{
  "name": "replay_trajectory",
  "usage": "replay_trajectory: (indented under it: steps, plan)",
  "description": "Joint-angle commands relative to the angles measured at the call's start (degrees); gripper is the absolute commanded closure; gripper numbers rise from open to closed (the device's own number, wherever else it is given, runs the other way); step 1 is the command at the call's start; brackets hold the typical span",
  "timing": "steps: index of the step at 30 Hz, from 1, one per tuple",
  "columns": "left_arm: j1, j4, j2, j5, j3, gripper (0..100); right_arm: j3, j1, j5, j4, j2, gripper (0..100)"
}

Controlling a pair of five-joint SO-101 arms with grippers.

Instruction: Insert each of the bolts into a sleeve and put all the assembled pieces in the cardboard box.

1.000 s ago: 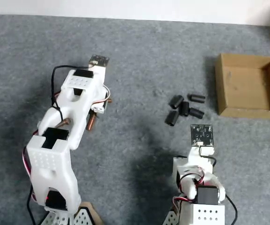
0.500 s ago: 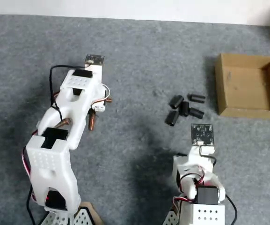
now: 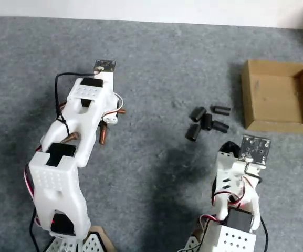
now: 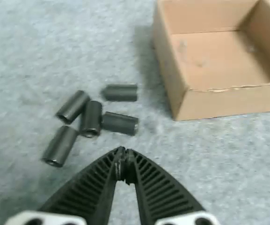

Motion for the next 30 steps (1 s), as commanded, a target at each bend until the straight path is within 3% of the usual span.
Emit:
replay_trajectory:
  steps: [1, 7, 16, 20, 26, 30]
  plan:
    - [-1.2, -1.8, -0.2, 0.4, -1.5, 98, 8.2, 1.5, 1.0, -1.7, -0.2, 99.2]
    - [-1.2, -3.4, -0.3, 0.4, -0.6, 99, 8.2, -2.7, 9.0, 2.6, 0.4, 99.2]
    - [-1.2, -3.1, -0.3, 0.4, -0.6, 99, -0.1, -8.2, 8.2, 12.5, 0.5, 99.0]
    - [-1.1, -3.1, -0.3, 0.4, -0.6, 99, -4.1, -12.1, 4.6, 15.7, 0.6, 92.7]
    - [-1.1, -3.1, -0.3, 0.4, -0.6, 99, -5.7, -13.9, 3.2, 16.0, 0.8, 92.3]
    - [-1.1, -3.1, -0.3, 0.4, -0.6, 99, -6.1, -15.8, 3.0, 15.2, 9.0, 92.3]
